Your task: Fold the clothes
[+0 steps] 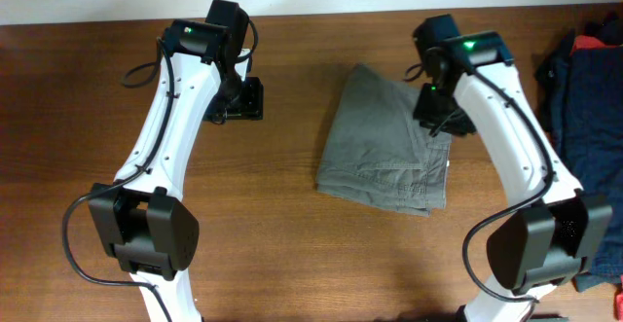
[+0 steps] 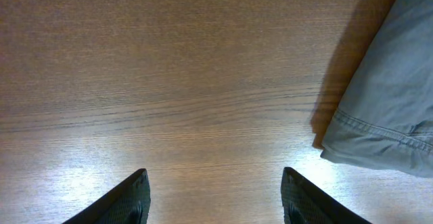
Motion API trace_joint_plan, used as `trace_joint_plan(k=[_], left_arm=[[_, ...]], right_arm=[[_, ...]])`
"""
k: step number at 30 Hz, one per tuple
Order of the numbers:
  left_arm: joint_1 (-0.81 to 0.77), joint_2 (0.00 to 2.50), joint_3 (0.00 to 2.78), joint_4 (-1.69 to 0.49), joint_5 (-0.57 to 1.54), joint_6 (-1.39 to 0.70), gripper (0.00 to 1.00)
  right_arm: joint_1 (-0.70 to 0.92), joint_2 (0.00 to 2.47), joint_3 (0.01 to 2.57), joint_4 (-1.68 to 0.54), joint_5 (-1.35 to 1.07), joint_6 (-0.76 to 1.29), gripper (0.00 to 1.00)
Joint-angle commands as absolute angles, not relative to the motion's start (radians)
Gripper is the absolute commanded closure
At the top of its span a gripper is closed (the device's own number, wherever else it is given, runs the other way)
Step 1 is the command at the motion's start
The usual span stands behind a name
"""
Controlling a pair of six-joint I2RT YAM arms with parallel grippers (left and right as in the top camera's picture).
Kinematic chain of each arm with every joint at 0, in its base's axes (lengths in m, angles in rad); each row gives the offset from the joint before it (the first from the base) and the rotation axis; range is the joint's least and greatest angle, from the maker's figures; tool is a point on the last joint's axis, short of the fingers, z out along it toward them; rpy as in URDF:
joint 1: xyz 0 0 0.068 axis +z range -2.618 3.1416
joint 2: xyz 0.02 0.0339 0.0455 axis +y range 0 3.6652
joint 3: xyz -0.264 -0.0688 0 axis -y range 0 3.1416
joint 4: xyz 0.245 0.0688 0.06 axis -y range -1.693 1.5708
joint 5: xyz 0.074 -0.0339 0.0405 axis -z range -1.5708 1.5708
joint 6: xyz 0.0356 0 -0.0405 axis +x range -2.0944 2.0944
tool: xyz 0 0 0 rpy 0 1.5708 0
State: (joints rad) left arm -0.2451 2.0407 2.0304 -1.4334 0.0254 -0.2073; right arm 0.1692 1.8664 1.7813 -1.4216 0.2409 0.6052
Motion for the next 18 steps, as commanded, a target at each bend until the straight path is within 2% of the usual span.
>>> trace_joint_plan(k=[1,2,4,6,8,9,10,11,13,15,18], left_arm=[[-0.242,2.048,2.023,-1.437,0.019,-0.220,0.38],[-0.242,2.048,2.023,-1.437,0.019,-0.220,0.30],[-0.242,2.048,2.023,-1.435,0.021,-0.220,0.23],[-0.242,2.048,2.022,-1.427,0.023,-0.220,0.18],[-0.242,2.048,2.015,-1.417,0.023,-0.220,0.07],[-0.242,2.048,2.011,-1.414,0.022,-0.220,0.05],[-0.242,2.048,2.006,-1.413,0.022,-0.220,0.04],[-0.242,2.048,1.997,-1.409,0.022,-0.220,0.04],[-0.242,2.048,1.984,-1.407,0.022,-0.220,0.04],[-0.242,2.048,1.972,-1.407,0.022,-0.220,0.04],[-0.242,2.048,1.956,-1.406,0.022,-0.220,0.04]], right_arm=[[0.142,1.855,1.776,-1.422,0.240,0.596,0.39],[0.139,1.855,1.776,-1.422,0.240,0.590,0.27],[0.135,1.855,1.776,-1.417,0.240,0.583,0.06],[0.135,1.855,1.776,-1.401,0.239,0.576,0.01],[0.136,1.860,1.776,-1.370,0.219,0.551,0.00],[0.136,1.865,1.776,-1.349,0.192,0.520,0.04],[0.136,1.872,1.776,-1.327,0.156,0.485,0.17],[0.136,1.879,1.776,-1.306,0.120,0.455,0.32],[0.136,1.905,1.775,-1.267,0.086,0.424,0.69],[0.135,1.932,1.774,-1.239,0.086,0.422,0.96],[0.130,1.978,1.774,-1.182,0.081,0.418,0.96]])
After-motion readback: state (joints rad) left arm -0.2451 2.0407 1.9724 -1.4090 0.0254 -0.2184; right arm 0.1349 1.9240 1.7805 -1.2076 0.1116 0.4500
